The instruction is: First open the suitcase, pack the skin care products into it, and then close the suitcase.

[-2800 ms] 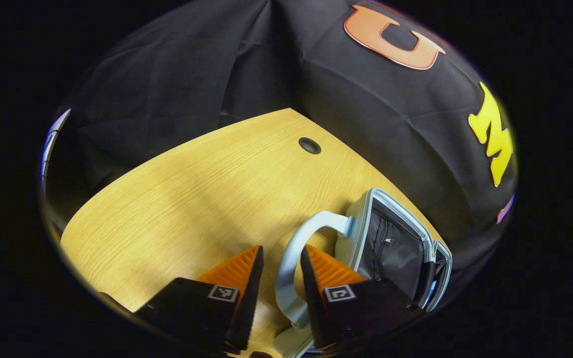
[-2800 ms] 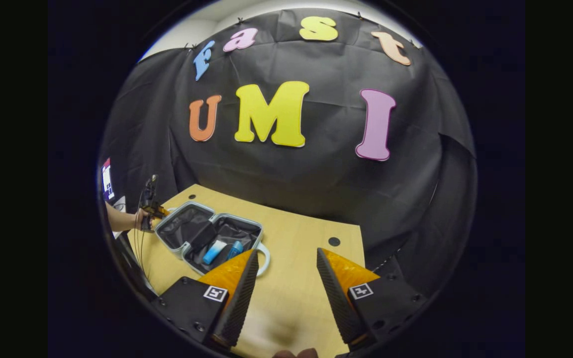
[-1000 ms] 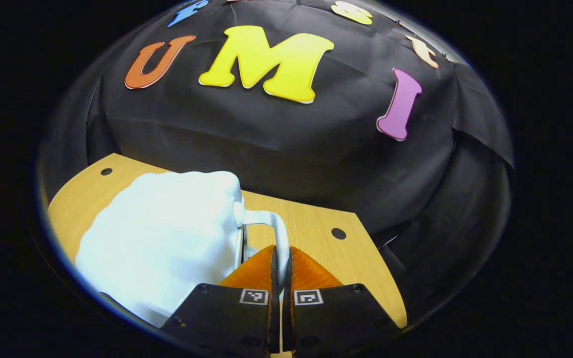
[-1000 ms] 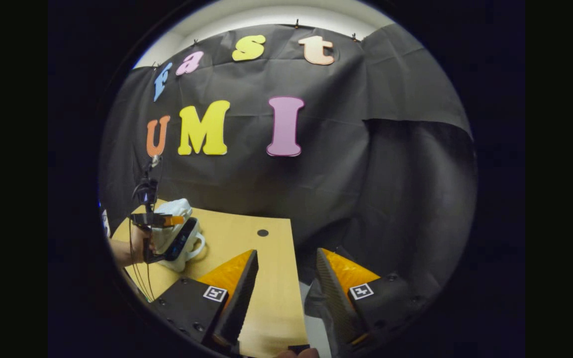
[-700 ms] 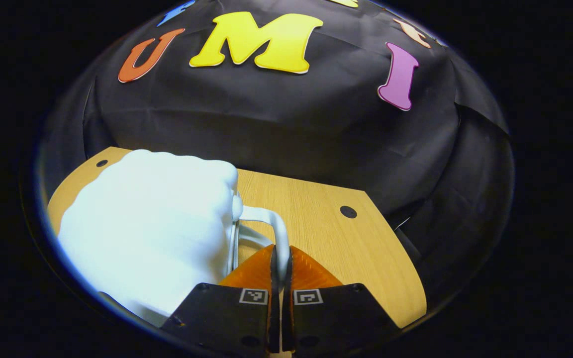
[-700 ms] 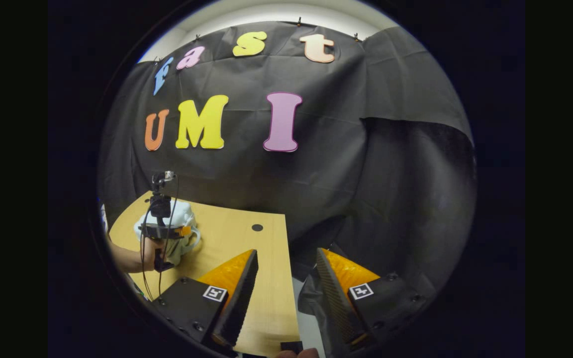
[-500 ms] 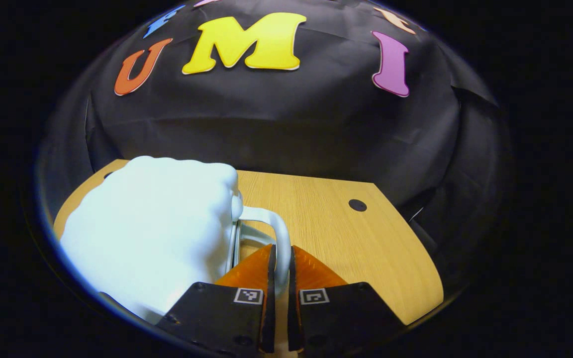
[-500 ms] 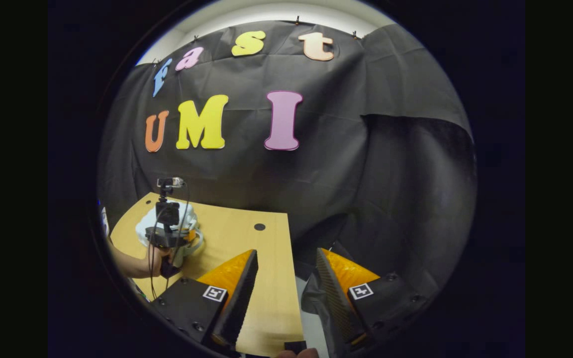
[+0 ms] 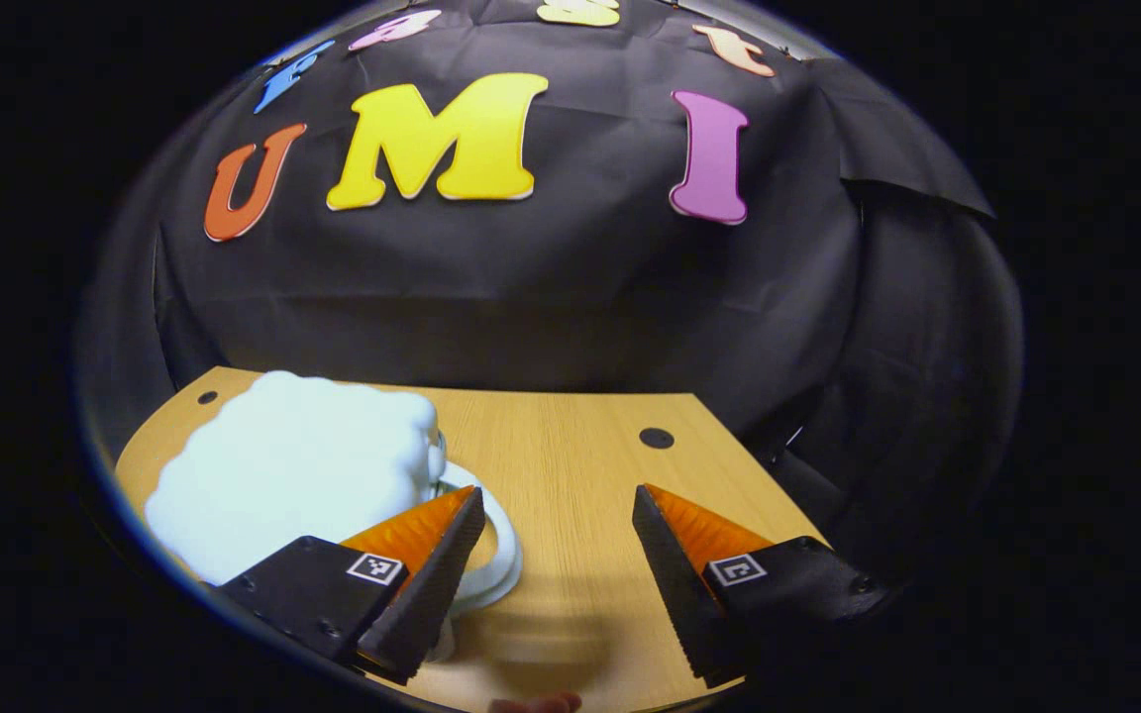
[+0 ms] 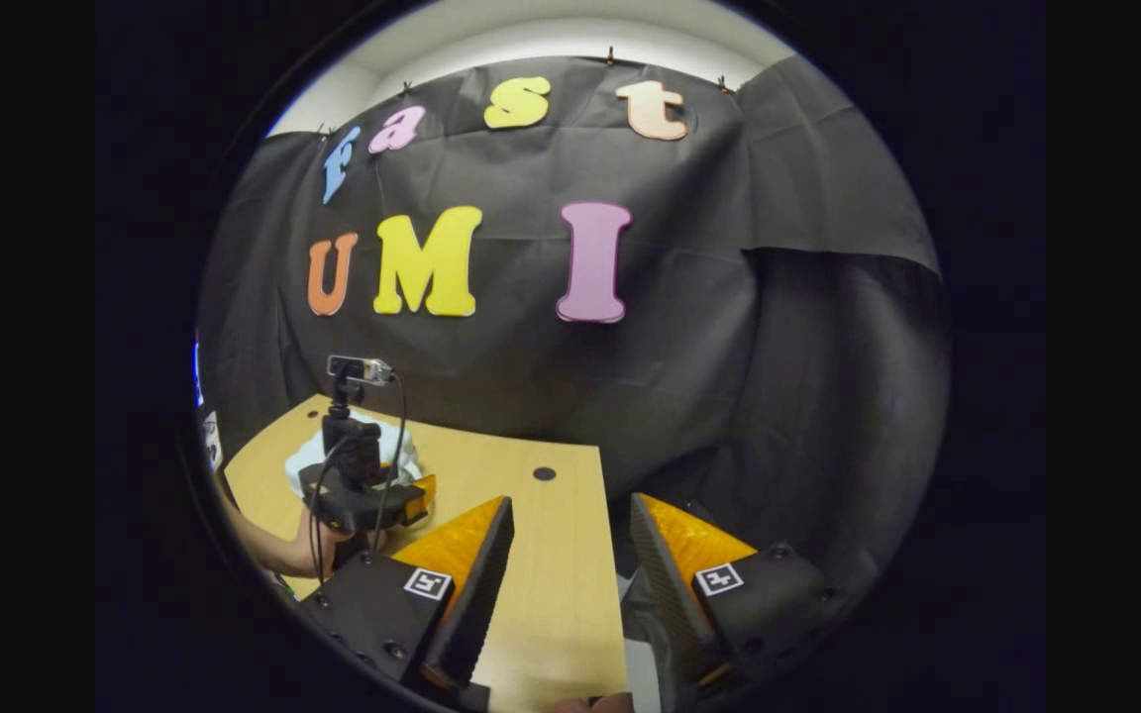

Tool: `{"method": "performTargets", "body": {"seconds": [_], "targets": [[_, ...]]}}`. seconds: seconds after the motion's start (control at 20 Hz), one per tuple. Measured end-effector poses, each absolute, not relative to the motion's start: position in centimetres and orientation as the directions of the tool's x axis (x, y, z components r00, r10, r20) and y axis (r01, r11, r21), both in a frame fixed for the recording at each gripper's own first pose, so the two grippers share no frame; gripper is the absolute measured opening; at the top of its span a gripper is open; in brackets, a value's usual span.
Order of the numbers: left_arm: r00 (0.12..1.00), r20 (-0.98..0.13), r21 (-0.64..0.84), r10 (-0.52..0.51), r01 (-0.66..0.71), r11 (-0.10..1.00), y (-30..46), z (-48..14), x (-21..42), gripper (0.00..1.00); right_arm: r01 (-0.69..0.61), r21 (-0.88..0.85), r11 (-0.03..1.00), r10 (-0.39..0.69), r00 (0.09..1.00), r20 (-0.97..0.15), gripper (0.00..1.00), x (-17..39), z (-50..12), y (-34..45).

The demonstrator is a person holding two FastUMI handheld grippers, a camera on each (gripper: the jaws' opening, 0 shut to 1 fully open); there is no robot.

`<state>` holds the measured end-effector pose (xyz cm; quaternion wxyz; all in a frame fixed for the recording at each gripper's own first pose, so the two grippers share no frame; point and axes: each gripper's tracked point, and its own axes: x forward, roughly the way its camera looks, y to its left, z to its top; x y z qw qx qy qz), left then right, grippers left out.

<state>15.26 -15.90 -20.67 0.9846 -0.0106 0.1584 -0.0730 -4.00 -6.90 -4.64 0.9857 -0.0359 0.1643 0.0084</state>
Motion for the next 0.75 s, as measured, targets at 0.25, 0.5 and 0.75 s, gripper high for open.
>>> {"method": "performTargets", "body": {"seconds": [0.25,0.5,0.75], "targets": [[0.984,-0.137,-0.037,-0.115,0.111,0.993,-12.6,-9.1,10.4,0.97,-0.062,-0.030,0.998,0.056,0.986,-0.156,0.72,-0.5,-0.4,-1.4],[0.997,-0.005,0.045,-0.081,0.081,0.996,-9.4,-2.0,7.3,0.97,-0.124,-0.005,0.992,0.123,0.987,-0.101,0.75,0.9,1.0,4.8],[0.999,0.025,0.032,-0.044,0.043,0.999,-7.0,0.1,5.4,0.96,-0.115,-0.067,0.991,0.113,0.993,-0.035,0.75,0.7,2.0,8.2]]}}
